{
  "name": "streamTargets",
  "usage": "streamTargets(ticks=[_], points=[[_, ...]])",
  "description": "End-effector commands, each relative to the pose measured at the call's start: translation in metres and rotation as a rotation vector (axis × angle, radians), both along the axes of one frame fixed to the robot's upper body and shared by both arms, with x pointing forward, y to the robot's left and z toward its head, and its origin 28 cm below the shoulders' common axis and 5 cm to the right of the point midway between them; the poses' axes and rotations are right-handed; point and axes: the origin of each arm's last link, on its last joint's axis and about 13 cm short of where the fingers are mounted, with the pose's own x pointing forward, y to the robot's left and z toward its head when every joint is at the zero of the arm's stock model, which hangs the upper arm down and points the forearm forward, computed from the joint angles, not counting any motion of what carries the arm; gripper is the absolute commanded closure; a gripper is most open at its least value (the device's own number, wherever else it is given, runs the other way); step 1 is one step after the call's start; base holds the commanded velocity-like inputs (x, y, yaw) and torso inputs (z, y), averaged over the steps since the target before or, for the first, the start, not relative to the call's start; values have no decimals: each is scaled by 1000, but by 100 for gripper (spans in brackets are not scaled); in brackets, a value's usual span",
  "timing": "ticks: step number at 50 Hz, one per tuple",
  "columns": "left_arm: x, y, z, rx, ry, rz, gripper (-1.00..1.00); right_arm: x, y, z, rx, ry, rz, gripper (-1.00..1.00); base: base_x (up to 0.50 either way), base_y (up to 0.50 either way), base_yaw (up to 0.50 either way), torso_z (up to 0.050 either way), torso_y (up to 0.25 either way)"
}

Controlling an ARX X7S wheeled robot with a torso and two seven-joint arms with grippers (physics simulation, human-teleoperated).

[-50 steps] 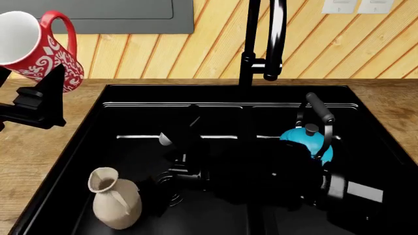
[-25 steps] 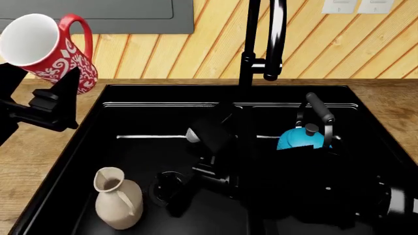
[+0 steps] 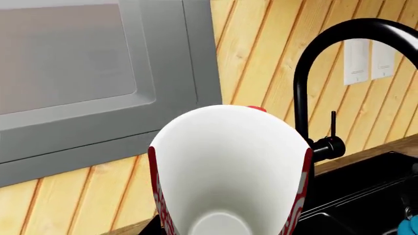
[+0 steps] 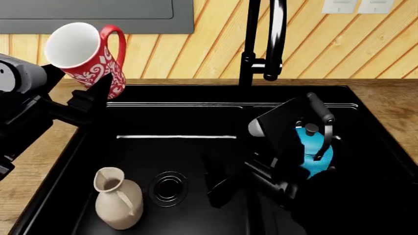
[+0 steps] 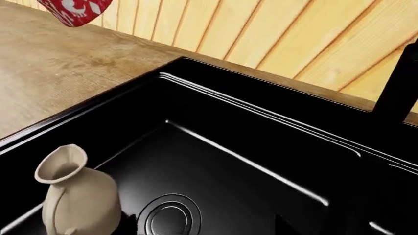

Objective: Pick the jug and cup and place them in the sink. Then turn on the water.

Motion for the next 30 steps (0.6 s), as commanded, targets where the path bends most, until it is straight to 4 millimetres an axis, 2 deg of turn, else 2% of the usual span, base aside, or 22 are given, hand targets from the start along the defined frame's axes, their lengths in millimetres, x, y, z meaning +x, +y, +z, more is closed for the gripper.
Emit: streamTargets(ticks=[1, 19, 30], points=[[4, -7, 3, -2, 4, -11, 100, -17, -23, 10, 13, -51, -130, -100, 0, 0, 0, 0, 0], [5, -9, 1, -2, 6, -19, 100, -49, -55, 25, -13, -111, -316, -100, 0, 0, 0, 0, 0], [7, -17, -2, 6, 30, -54, 100, -60, -66, 41, -16, -170, -385, -100, 0, 0, 0, 0, 0]])
